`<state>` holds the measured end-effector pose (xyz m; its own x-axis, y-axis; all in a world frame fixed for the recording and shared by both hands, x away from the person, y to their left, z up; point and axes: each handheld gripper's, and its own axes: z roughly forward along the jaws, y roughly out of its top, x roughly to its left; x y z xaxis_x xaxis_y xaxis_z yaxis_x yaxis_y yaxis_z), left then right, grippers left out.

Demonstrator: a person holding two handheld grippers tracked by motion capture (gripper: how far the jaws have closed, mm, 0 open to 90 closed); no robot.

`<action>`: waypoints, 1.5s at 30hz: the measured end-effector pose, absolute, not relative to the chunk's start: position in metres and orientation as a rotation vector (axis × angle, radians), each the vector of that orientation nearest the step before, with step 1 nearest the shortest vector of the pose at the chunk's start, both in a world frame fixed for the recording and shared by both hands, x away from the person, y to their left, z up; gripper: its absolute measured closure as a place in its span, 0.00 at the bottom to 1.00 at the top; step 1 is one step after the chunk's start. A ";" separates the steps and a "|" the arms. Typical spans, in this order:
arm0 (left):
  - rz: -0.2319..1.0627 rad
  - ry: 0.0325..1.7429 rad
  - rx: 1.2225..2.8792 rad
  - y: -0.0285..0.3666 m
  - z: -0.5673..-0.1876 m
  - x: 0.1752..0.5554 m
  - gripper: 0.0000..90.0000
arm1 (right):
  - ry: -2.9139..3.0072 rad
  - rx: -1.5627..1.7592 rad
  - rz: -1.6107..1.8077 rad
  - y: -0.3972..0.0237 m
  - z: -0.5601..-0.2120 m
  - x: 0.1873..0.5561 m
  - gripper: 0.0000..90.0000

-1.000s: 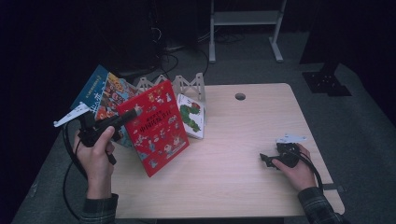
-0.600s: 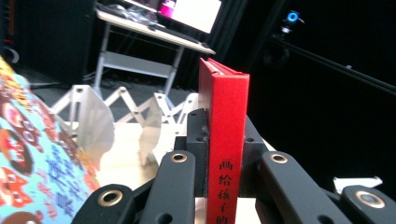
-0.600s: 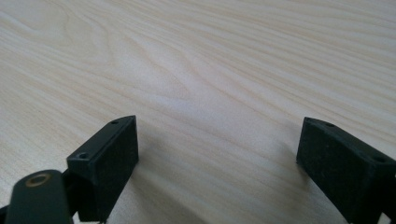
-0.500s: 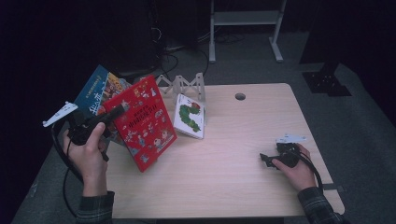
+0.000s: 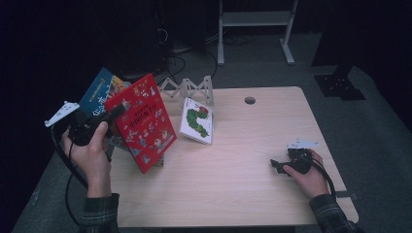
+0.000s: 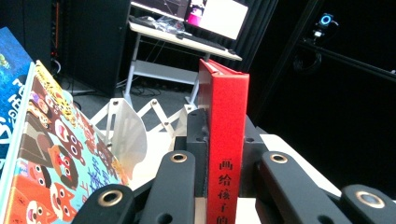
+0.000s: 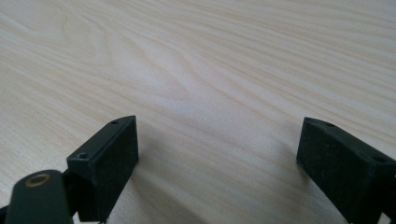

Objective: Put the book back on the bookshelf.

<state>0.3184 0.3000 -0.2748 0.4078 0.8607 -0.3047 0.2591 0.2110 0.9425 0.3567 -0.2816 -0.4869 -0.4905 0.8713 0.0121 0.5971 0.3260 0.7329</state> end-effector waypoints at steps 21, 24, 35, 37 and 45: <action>0.655 1.178 1.319 0.274 -0.288 0.364 0.89 | 2.212 1.294 0.975 -0.282 -0.487 0.357 0.13; 0.666 1.183 1.321 0.271 -0.290 0.371 0.89 | 2.214 1.297 0.975 -0.282 -0.487 0.357 0.13; 0.674 1.186 1.314 0.267 -0.297 0.393 0.88 | 2.216 1.295 0.974 -0.282 -0.487 0.357 0.13; 0.669 1.188 1.307 0.265 -0.298 0.398 0.88 | 2.216 1.295 0.974 -0.282 -0.487 0.357 0.13; 0.677 1.182 1.315 0.256 -0.297 0.415 0.89 | 2.216 1.295 0.974 -0.282 -0.487 0.357 0.13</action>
